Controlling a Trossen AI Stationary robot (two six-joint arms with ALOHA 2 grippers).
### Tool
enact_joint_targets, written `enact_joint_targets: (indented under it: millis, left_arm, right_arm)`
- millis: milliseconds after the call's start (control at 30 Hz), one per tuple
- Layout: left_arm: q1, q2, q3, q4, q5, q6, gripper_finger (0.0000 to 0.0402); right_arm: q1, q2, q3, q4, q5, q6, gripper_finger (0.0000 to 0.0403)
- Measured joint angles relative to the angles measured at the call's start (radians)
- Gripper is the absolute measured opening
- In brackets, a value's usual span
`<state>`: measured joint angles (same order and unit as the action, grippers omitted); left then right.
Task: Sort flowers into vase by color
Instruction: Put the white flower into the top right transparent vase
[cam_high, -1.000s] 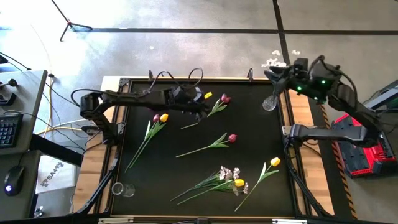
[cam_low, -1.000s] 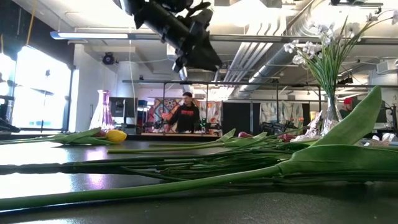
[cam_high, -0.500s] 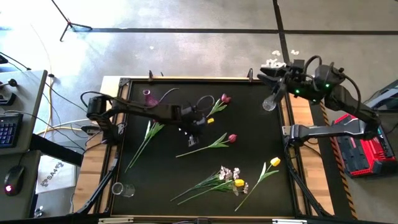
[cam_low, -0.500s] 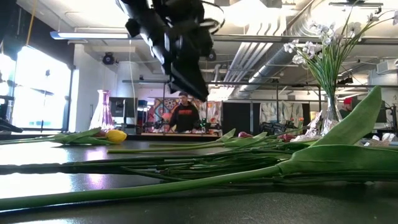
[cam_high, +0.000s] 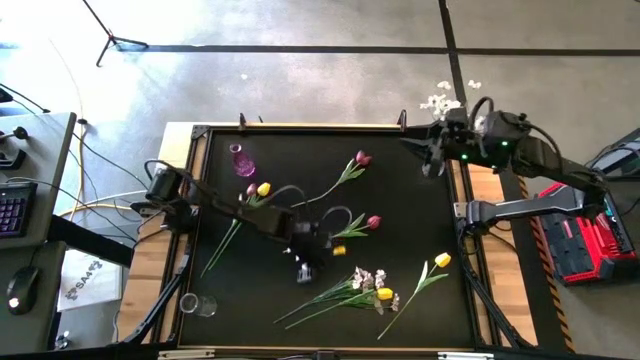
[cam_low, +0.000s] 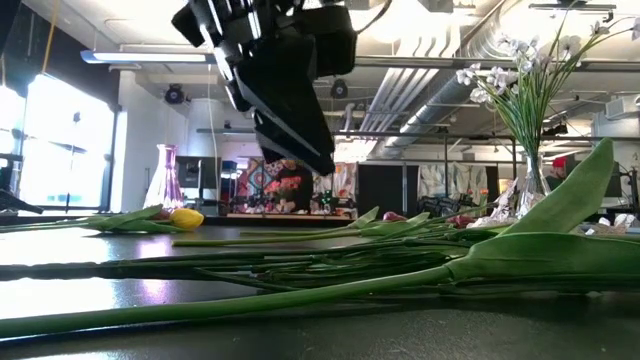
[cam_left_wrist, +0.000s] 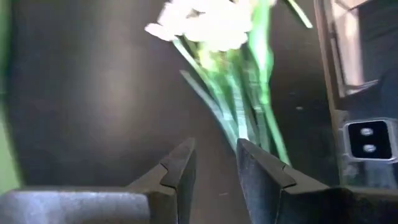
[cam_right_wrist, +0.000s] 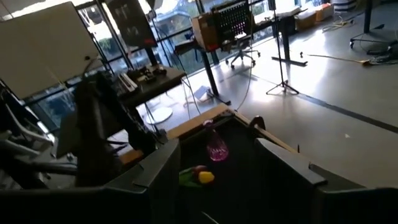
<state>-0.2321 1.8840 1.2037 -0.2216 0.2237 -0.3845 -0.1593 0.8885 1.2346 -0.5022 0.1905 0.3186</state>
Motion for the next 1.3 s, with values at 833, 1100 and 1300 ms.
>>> enact_joint_targets:
  millis: [833,1100,1300]
  left_arm:
    - [-0.14,0.165,0.003,0.105,-0.097,-0.179,0.0078]
    - [-0.131,0.113,0.003,0.111,-0.147,-0.188,0.0068]
    - [-0.16,0.076,0.009,0.113,-0.265,-0.129,0.0137]
  right_arm:
    - [0.227,0.036,0.0,-0.183,0.163,0.427,0.0193]
    - [0.356,0.033,0.0,-0.208,0.33,0.54,0.0193]
    - [0.456,0.058,0.0,-0.22,0.413,0.581,0.0193]
